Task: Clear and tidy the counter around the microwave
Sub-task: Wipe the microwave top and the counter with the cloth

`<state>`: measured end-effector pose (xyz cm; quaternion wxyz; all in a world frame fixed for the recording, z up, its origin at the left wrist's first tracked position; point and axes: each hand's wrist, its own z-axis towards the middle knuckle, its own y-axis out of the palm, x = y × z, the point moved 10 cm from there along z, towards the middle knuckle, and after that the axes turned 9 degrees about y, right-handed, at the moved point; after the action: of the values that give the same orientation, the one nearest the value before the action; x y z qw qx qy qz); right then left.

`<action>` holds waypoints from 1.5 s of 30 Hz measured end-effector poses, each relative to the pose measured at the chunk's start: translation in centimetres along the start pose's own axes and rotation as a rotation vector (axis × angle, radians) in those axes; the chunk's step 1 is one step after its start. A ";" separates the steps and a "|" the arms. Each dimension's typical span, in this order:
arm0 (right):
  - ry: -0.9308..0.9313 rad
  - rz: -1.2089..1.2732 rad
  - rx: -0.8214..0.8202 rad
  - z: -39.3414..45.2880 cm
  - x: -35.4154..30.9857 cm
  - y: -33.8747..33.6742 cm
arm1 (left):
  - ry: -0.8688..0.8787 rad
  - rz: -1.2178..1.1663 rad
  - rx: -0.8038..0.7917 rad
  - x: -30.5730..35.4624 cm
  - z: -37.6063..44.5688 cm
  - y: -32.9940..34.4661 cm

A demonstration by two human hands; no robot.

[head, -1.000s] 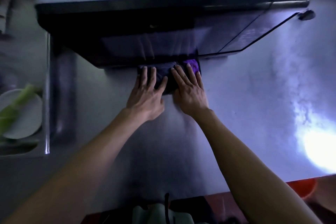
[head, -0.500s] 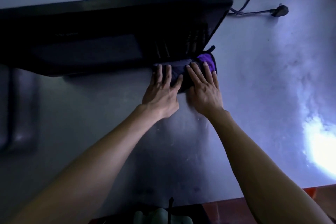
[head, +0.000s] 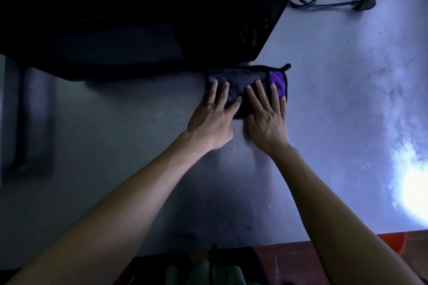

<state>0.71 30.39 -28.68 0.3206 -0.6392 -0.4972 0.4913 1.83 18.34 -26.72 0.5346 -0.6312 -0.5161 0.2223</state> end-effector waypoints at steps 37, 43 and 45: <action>-0.128 0.010 -0.060 -8.7 -35.5 13.2 | -0.157 0.019 0.005 -30.3 -25.8 -0.9; -0.157 0.140 -0.080 -10.2 -36.1 12.8 | -0.150 0.101 -0.013 -31.1 -24.7 -2.3; -0.182 0.220 -0.101 -10.6 -36.4 12.6 | -0.189 0.101 0.006 -30.4 -24.7 -2.7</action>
<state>13.97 -7.18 -25.46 0.1859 -0.6578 -0.4753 0.5539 10.01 -19.99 -24.38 0.4735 -0.6310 -0.5310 0.3092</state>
